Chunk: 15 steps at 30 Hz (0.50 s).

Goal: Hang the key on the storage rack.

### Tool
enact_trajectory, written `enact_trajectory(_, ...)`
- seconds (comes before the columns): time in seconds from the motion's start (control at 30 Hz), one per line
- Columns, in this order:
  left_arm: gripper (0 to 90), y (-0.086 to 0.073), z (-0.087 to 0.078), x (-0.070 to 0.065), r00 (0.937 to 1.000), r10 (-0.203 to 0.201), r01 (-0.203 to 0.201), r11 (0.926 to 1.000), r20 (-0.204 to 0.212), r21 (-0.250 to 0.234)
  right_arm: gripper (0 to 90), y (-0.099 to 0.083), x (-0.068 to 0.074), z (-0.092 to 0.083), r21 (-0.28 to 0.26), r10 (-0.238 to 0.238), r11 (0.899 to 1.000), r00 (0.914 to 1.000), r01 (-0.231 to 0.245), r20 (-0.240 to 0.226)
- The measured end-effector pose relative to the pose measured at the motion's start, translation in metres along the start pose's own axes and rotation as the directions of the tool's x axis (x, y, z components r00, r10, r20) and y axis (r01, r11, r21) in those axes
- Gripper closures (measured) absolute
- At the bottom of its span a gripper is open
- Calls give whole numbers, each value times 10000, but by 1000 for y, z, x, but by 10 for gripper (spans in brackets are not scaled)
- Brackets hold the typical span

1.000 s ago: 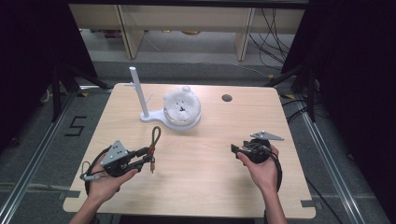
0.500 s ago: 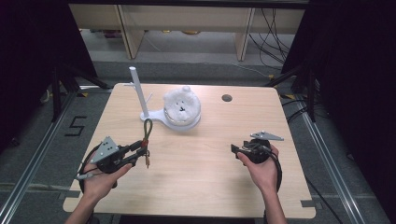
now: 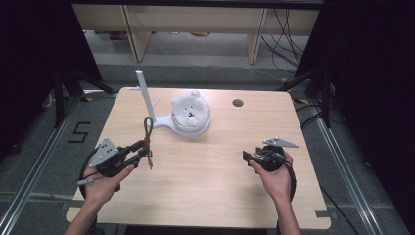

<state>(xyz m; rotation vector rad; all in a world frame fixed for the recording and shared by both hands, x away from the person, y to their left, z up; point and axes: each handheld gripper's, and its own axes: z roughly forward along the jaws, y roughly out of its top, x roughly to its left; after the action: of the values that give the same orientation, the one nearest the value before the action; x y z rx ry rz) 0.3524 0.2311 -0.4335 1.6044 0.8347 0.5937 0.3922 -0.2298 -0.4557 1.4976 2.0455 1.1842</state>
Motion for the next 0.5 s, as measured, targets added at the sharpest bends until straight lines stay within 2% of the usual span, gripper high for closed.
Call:
enact_trajectory(0.3,677,2,2,8,9998,-33,27,9996,-196,-293,414,0,0,0,14,-9,10000,10000,9,-27)
enact_trajectory(0.37,678,2,2,10,9995,-68,59,9995,-295,-325,414,0,0,-1,34,21,10000,9999,-20,-169)
enact_trajectory(0.4,677,3,1,11,9992,-65,59,9998,-394,-171,414,0,0,-1,35,26,10000,9999,-26,-133)
enact_trajectory(0.5,677,3,2,14,9991,-116,103,9994,-405,-332,414,-1,0,0,44,0,10000,10000,0,-5)
